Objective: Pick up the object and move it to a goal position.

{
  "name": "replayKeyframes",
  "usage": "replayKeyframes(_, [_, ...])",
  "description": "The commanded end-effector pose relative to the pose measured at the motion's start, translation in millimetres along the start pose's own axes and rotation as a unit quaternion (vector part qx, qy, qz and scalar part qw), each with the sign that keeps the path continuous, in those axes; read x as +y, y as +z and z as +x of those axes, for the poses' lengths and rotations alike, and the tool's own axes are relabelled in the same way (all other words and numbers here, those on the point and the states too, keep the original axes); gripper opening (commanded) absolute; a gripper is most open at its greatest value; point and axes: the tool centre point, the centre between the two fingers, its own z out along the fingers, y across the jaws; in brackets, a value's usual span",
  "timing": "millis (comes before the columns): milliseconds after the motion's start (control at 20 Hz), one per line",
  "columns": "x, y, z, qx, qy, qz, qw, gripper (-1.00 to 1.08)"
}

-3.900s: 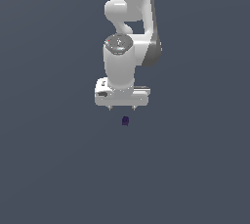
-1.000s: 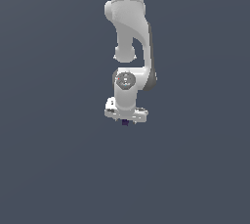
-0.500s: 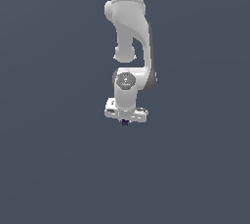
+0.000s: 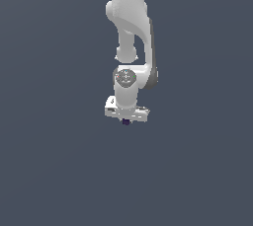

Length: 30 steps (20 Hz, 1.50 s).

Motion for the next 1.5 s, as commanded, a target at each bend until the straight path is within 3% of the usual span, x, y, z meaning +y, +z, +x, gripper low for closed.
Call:
replayKeyframes(0, [3.3,-11.7,0.3,0.001,0.000,0.000,1.0000,-1.00])
replayKeyframes(450, [24.3,-84.3,-0.6,0.001,0.000,0.000,1.0000,-1.00])
replayKeyframes(1450, [88.2,-309.2,0.6,0.001,0.000,0.001,1.0000,-1.00])
